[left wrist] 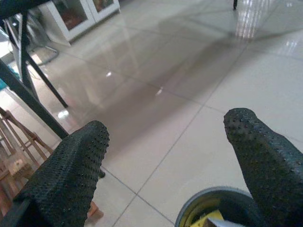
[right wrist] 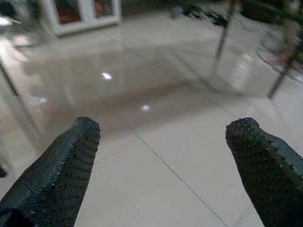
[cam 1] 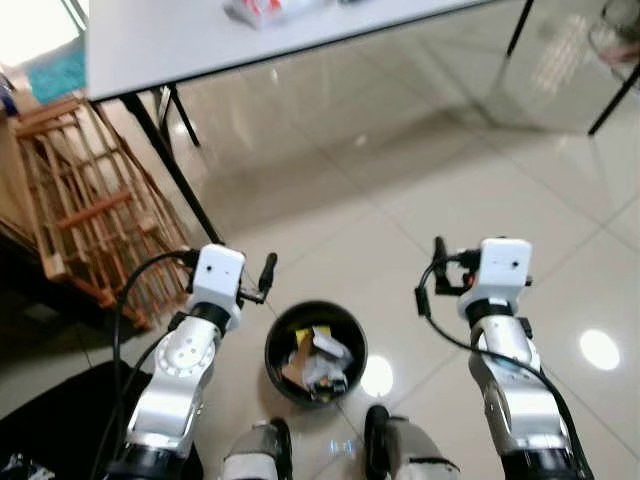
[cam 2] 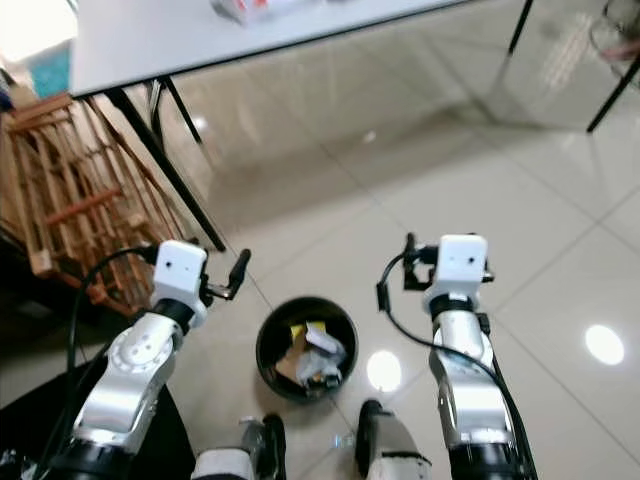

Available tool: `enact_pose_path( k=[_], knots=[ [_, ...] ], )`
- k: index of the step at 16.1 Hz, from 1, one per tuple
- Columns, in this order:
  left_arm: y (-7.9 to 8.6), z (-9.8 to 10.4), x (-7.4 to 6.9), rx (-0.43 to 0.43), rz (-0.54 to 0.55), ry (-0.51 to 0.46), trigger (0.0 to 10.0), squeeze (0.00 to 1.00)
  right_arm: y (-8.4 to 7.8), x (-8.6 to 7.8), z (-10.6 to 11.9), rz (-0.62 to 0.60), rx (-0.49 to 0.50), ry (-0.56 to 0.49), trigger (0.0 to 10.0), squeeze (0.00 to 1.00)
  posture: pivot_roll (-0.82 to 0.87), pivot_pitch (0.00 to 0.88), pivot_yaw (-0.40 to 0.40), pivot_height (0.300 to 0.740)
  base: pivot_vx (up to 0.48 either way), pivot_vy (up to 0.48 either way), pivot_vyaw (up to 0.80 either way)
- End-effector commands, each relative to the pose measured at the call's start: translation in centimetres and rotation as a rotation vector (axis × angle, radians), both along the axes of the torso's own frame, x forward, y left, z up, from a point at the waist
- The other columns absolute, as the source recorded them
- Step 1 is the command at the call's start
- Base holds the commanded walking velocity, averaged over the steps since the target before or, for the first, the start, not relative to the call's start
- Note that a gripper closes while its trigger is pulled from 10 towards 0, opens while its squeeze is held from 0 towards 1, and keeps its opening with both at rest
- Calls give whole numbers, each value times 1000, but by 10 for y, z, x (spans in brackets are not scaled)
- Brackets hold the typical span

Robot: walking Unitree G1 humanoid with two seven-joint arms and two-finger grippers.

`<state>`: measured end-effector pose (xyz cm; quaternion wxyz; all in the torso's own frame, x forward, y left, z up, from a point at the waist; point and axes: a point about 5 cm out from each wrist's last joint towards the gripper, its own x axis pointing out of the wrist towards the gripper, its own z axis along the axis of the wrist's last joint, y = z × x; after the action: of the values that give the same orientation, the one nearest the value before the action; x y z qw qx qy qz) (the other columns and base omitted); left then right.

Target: Picking trash to rubbish bin

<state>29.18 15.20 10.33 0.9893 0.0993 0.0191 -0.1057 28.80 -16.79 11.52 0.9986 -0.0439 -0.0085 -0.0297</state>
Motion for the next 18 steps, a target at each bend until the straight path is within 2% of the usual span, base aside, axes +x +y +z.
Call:
enact_pose_path(
  k=[1, 4, 5, 9, 12, 18],
  knots=[
    [2, -5, -1, -6, 17, 16, 10000, 0, 4, -5, 2, 36, -17, 15, 10000, 0, 26, 140, 69, 740, 0, 0, 0],
    [-7, -7, 3, 2, -15, 12, 10000, 0, 4, -10, 12, 78, -92, 28, 10000, 0, -8, 121, 69, 740, 0, 0, 0],
    [-9, -8, 5, -2, -19, 13, 10000, 0, 2, -10, 13, 58, -75, 40, 10000, 0, -12, 118, 67, 740, 0, 0, 0],
    [-12, -9, 10, -8, -19, 14, 10000, 0, 20, -13, 24, 128, -102, 13, 10000, 0, -21, 109, 64, 740, 0, -121, 0],
    [-12, -12, 13, -28, -5, 18, 10000, 0, 29, -11, 25, 106, -61, 30, 10000, 0, -22, 94, 54, 740, 0, -335, 0],
    [-19, -15, 17, -45, -8, 18, 10000, 0, 37, -9, 25, 40, 15, 53, 10000, 0, -29, 87, 48, 740, 0, -340, 0]
  ],
)
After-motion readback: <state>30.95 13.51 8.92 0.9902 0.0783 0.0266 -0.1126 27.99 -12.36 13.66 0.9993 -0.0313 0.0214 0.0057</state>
